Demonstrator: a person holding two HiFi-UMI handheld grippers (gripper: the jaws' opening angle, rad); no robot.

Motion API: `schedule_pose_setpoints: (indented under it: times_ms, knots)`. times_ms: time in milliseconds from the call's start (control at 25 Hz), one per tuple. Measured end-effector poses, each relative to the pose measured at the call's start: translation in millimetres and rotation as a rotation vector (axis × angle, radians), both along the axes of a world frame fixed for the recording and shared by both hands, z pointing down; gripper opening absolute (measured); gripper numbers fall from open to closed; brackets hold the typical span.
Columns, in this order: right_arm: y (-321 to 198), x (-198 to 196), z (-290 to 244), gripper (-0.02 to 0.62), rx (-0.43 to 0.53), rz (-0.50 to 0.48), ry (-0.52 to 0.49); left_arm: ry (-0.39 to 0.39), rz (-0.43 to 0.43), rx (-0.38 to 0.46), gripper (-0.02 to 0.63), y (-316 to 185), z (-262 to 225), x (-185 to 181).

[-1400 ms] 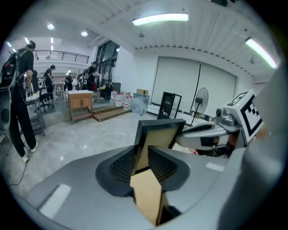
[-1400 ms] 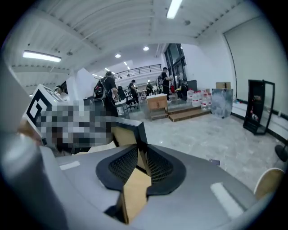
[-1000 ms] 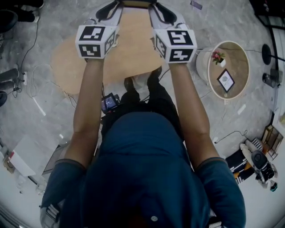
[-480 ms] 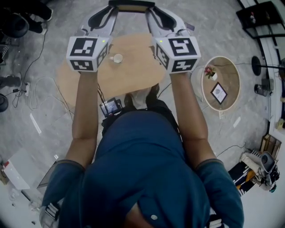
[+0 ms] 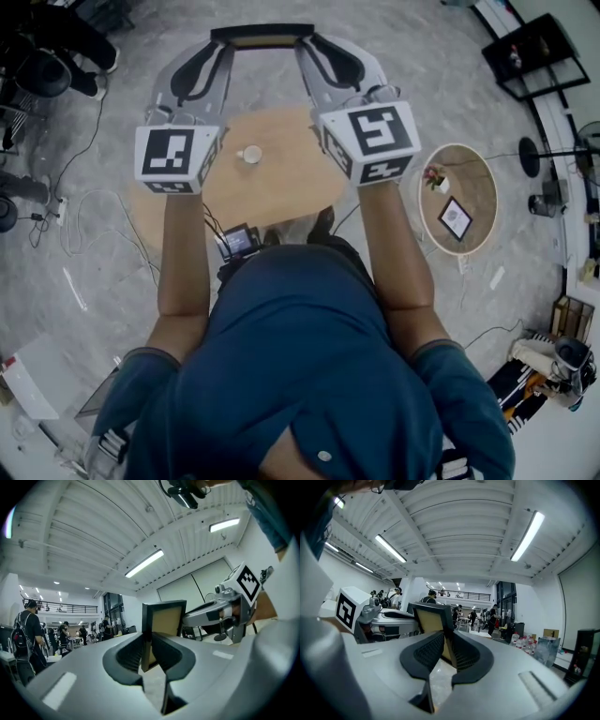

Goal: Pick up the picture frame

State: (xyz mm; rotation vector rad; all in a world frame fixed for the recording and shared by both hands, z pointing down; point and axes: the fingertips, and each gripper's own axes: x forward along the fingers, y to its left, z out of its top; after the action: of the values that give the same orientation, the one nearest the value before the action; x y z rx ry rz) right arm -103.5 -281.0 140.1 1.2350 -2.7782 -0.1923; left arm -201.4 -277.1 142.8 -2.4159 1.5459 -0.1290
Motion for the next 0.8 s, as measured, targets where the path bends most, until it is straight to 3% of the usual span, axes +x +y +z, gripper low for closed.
schedule_pose_setpoints:
  times_ms: [800]
  knots:
    - [3,2,8,0.061,-0.026,0.007,0.018,-0.009,0.011,-0.015,0.052,3,4,1]
